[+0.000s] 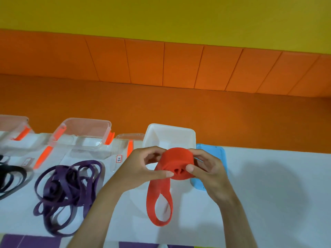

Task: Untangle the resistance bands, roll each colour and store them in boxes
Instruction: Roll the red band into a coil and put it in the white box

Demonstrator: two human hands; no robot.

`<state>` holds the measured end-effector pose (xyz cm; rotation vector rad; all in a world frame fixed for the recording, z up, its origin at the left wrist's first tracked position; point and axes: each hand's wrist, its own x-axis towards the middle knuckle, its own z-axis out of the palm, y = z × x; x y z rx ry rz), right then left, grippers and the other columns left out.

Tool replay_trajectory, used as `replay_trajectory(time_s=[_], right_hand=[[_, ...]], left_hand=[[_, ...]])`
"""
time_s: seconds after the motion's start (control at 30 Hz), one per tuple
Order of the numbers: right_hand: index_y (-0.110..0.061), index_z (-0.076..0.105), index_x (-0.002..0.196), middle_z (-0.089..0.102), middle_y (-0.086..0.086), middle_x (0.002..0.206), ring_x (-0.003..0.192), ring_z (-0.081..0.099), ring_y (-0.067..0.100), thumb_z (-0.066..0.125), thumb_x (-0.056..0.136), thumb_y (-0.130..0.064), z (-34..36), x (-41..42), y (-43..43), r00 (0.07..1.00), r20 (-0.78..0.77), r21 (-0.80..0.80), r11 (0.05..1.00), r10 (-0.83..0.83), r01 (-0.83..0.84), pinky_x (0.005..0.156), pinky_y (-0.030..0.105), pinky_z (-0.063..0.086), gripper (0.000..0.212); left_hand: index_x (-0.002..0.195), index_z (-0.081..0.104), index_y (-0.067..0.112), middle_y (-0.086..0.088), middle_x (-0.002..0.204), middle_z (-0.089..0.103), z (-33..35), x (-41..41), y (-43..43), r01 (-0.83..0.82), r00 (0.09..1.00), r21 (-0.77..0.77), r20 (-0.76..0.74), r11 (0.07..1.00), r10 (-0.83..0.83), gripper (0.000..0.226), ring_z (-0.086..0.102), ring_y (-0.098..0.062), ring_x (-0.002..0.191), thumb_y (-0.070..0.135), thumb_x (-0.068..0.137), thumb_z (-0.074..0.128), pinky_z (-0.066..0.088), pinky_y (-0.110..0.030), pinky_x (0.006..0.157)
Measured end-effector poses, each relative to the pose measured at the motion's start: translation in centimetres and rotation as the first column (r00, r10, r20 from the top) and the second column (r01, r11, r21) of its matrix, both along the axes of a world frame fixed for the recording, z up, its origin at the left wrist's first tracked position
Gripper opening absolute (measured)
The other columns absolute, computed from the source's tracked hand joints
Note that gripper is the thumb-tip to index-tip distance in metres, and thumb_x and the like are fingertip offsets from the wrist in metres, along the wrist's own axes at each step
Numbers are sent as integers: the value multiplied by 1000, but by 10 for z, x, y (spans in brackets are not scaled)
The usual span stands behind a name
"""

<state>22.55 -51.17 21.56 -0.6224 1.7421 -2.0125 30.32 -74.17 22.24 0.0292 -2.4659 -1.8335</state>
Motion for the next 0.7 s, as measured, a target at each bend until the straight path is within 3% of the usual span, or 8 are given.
replay_trajectory(time_s=[0.1,0.17,0.33,0.43,0.5,0.6,0.7], right_hand=[[-36,73,119,76,-1,120,120,70,18,89,77,-51,-3,-5,0,993,-60,131,987,105,-97,92,23,58,47],[-40,73,116,77,-4,116,115,71,15,93,69,-53,-4,-11,-2,987,-76,192,974,139,-123,89,25,60,53],[-26,74,105,78,3,106,103,76,21,100,65,-40,-2,-19,-4,997,-57,106,993,59,-52,79,28,62,50],[-21,72,102,77,3,103,97,76,21,100,67,-31,-8,-20,-4,999,6,46,998,46,-47,79,27,60,45],[-23,71,107,76,1,107,103,74,17,97,72,-24,-12,-22,-5,994,-1,100,989,106,-105,84,26,59,43],[-39,68,125,73,-8,124,123,66,10,96,72,-41,-9,-27,-5,979,-95,216,964,178,-154,97,21,55,60],[-35,73,117,76,-6,113,112,71,14,96,68,-49,-2,-31,-6,980,-151,190,977,129,-99,85,25,60,57]], left_hand=[[112,76,38,10,108,80,1,3,-3,-17,1000,-24,8,1000,17,49,75,-14,105,39,68,97,58,-23,96],[114,75,40,10,110,79,3,4,-4,-20,1000,-19,-14,1000,20,49,75,-15,106,38,69,96,58,-23,95],[125,72,37,11,118,77,7,0,3,-64,997,38,-29,997,65,56,73,-14,114,30,74,96,56,-23,100],[115,71,33,13,111,79,9,-2,2,-73,997,-44,13,996,73,51,75,-9,106,25,73,99,56,-17,93],[112,74,37,19,108,78,12,-4,0,-78,997,-132,15,988,81,50,75,-4,104,28,70,100,56,-15,94],[114,77,37,24,107,78,15,-6,-2,-59,998,-219,-24,974,55,49,73,-2,105,32,71,99,55,-15,95],[120,76,37,23,113,76,18,-9,1,-40,998,-219,-53,975,29,50,71,-5,110,36,74,95,55,-17,96]])
